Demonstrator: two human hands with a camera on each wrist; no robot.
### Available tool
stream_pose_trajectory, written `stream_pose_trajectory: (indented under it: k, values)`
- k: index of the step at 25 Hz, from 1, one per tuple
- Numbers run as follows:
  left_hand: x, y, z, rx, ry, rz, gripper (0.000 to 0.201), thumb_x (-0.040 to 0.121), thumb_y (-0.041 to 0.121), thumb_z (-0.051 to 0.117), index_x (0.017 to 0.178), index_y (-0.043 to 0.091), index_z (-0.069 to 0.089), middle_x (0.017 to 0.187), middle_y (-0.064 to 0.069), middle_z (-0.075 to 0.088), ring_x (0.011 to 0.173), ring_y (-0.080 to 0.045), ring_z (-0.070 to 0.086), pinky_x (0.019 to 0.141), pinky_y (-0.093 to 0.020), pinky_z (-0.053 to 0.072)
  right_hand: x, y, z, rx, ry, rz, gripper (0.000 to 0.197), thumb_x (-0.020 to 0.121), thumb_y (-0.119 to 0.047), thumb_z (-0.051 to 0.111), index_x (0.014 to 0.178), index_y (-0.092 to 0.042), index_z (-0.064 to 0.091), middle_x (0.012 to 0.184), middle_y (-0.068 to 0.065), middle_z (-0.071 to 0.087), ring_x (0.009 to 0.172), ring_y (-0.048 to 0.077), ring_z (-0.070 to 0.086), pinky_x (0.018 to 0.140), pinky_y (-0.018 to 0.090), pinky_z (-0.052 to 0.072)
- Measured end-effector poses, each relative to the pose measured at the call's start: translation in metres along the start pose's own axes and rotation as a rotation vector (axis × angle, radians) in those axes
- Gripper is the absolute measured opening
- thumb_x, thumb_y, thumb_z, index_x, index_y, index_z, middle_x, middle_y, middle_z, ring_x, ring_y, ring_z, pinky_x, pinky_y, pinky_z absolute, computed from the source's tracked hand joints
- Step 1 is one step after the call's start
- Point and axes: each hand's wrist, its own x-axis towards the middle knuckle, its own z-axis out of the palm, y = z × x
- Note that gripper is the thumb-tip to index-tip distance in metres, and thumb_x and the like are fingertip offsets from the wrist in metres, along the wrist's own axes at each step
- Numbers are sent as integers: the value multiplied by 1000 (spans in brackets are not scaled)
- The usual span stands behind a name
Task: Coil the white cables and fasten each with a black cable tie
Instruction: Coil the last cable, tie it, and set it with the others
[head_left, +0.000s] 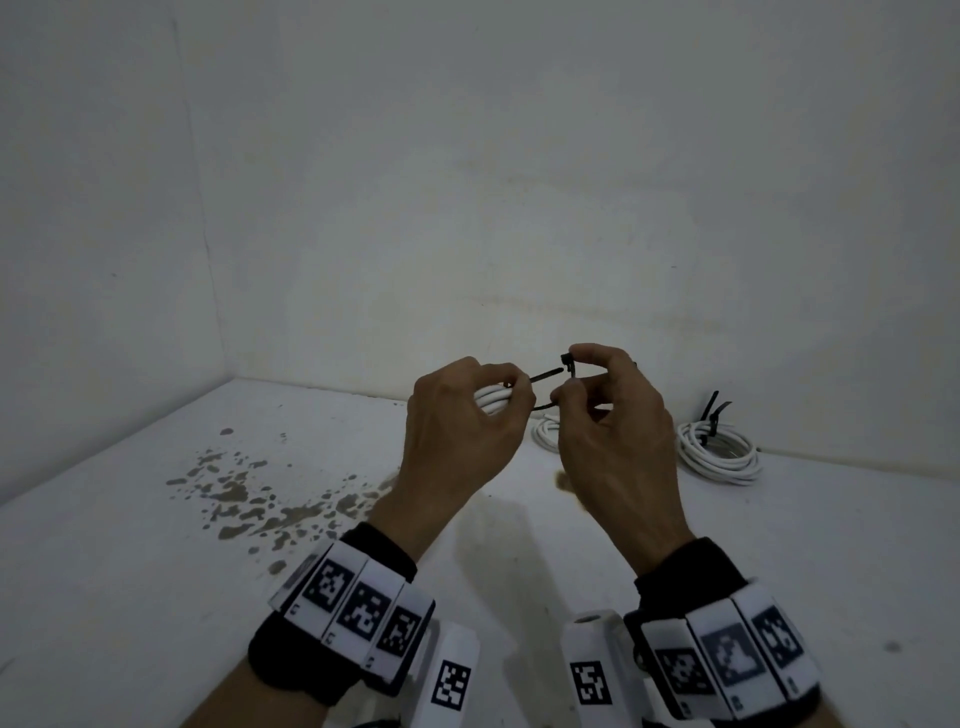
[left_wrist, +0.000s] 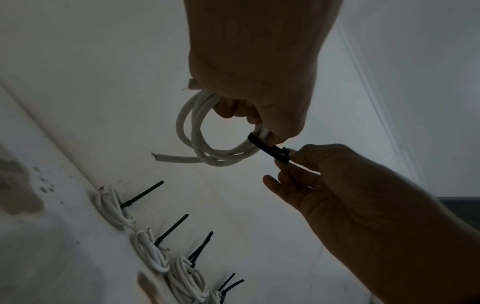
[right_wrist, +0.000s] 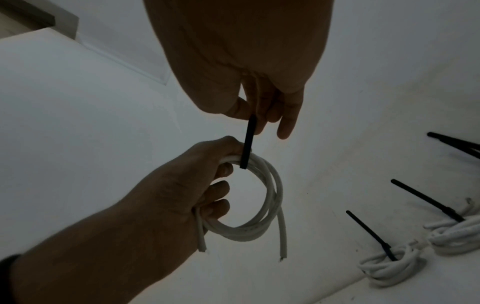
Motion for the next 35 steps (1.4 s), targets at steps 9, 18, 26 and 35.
stream_pose_trajectory:
  k: [9, 18, 26, 35]
  values:
    - [0, -2, -2, 16, 25, -15, 18, 85, 35, 65, 86, 22, 78, 69, 3, 69, 60, -10, 63, 60, -36, 56, -4, 0, 5, 21, 0, 39, 21, 98, -14, 54, 113, -28, 59, 77, -8, 67, 59, 10, 63, 62, 39, 59]
    - [0, -4, -1, 22, 15, 1, 20, 84, 36, 64, 87, 22, 78, 70, 3, 70, 61, -10, 64, 61, -34, 57, -4, 1, 6, 16, 36, 14, 21, 96, -12, 56, 111, -27, 59, 73, -9, 68, 64, 8, 65, 59, 28, 56]
    - [2, -8, -6, 83, -10, 71, 21, 85, 35, 64, 88, 19, 78, 69, 2, 69, 58, -10, 61, 59, -33, 57, 2, 2, -1, -31, -85, 35, 22, 96, -16, 56, 115, -26, 62, 76, -5, 71, 74, 5, 66, 67, 21, 56]
    - [11, 8, -18, -183, -235, 32, 15, 88, 18, 67, 75, 15, 74, 64, 1, 67, 59, -17, 63, 57, -34, 52, 11, -3, -22, 518, -277, 226, 17, 95, -11, 63, 90, 4, 69, 76, 15, 71, 74, 23, 68, 70, 34, 60]
